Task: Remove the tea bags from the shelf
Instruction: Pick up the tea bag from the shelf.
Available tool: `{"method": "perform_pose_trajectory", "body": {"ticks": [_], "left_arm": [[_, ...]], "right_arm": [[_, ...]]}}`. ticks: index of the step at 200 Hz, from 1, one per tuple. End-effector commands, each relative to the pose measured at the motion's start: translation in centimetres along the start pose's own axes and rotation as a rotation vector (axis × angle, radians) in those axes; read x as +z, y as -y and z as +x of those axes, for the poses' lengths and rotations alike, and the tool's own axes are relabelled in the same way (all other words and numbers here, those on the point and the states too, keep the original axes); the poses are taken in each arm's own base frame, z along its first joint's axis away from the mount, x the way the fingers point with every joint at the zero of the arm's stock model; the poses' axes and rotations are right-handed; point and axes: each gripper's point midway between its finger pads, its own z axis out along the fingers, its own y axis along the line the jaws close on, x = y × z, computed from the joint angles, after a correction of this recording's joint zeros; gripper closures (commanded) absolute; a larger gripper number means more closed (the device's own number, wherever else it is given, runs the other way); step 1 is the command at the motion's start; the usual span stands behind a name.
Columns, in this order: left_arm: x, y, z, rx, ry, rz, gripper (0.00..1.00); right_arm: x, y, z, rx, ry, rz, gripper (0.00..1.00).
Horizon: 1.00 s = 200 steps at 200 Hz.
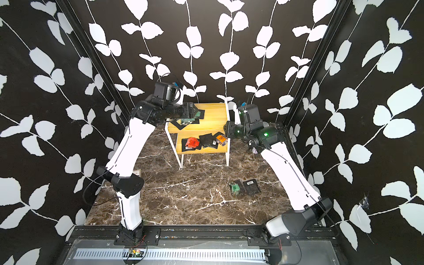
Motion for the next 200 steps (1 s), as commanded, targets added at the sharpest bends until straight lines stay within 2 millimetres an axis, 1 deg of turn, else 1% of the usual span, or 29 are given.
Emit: {"method": "perform_pose_trajectory", "body": {"ticks": [1,36,51,98,120,144,163,200], "left_arm": [[-0.7,0.6,-1.6,0.042,0.056,0.029,0.30],[0.0,0.8,-1.5,0.086,0.057,0.034,0.28],[0.3,0.8,-1.3,0.109,0.051,0.020,0.27],[1.5,0.5,-0.7,0.206,0.039,-0.057,0.26],[2.0,0.4,-0.1,0.254,0.022,-0.093,0.26],[2.7,-0.1,0.7,0.267,-0.006,-0.114,0.26],[3.2,-0.1,1.3,0.278,-0.025,-0.120,0.26],[4.0,-0.3,2.6,0.314,-0.069,-0.144,0.30]], "right_arm": [[-0.2,-0.2,-1.3,-0.009,0.047,-0.004,0.53],[0.2,-0.1,-1.0,-0.008,0.042,-0.007,0.53],[0.3,-0.1,-0.9,-0.007,0.037,-0.005,0.53],[0.8,-0.3,-0.8,-0.005,0.031,-0.016,0.53],[0.9,-0.3,-0.8,-0.005,0.029,-0.014,0.53],[1.0,-0.2,-0.7,-0.005,0.028,-0.012,0.53],[1.0,-0.2,-0.8,-0.005,0.027,-0.013,0.53],[1.2,-0.2,-0.8,-0.005,0.027,-0.012,0.53]]}}
